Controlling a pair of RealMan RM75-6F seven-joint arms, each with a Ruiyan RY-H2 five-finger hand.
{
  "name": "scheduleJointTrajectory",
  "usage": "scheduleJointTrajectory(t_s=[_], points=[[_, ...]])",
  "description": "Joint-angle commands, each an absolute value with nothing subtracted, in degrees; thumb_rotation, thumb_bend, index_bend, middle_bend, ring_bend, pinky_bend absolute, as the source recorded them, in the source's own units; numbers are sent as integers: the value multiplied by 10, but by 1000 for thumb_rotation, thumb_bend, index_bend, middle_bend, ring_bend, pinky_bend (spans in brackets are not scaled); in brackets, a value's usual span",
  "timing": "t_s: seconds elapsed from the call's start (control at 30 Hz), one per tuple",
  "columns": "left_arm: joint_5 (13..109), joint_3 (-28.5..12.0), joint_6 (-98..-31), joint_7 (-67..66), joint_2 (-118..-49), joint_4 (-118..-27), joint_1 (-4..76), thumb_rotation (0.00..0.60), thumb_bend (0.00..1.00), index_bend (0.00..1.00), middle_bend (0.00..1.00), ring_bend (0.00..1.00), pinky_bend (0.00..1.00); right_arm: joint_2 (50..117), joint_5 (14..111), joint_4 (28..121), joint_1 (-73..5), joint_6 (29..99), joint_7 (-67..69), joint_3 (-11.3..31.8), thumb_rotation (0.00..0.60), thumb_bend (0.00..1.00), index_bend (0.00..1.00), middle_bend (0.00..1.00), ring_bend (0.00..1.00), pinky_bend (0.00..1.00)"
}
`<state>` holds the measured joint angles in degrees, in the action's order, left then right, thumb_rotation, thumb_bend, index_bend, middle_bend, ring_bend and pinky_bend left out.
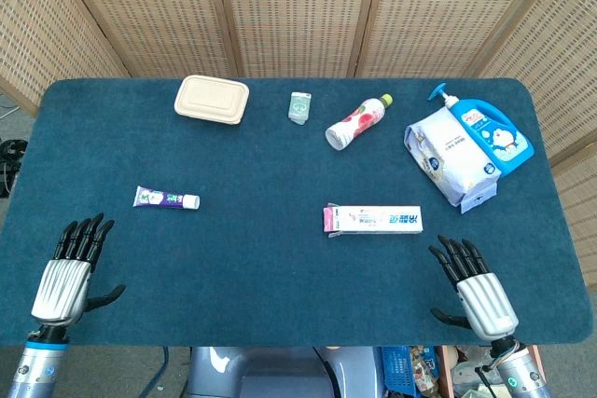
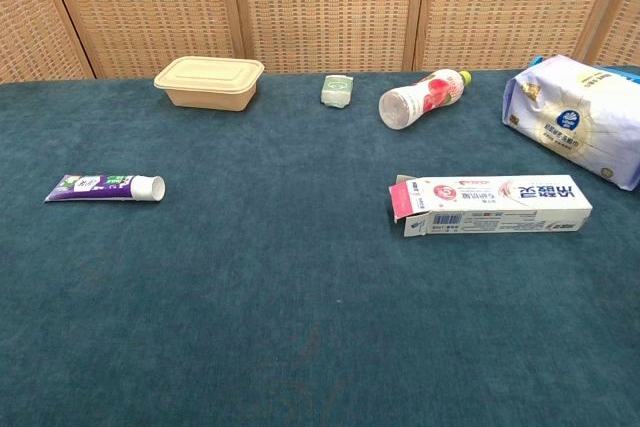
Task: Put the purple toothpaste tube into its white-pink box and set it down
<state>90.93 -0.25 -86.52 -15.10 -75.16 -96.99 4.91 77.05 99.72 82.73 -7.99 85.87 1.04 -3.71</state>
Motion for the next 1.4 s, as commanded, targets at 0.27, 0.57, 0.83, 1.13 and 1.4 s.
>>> scheduleJointTrajectory(t_s=[0.27,0.57,0.83,1.13,1.4], points=[[919,2,-868,-157,-752,-972,48,600,152,35,0,0,0,770,1003,828,-79,859,14,-42,600,46,56,0,0,0],[910,-1,-861,-152,-753,-967,51,600,151,36,0,0,0,770,997,830,-79,858,8,-39,600,47,56,0,0,0],[910,-1,-867,-147,-748,-971,48,600,152,36,0,0,0,773,1005,830,-80,858,1,-43,600,46,57,0,0,0],[902,-3,-857,-157,-753,-982,52,600,171,75,0,0,0,767,1000,828,-77,865,9,-40,600,47,57,0,0,0],[850,-48,-805,-182,-749,-978,93,600,188,160,0,0,0,771,997,825,-78,855,3,-41,600,47,59,0,0,0]])
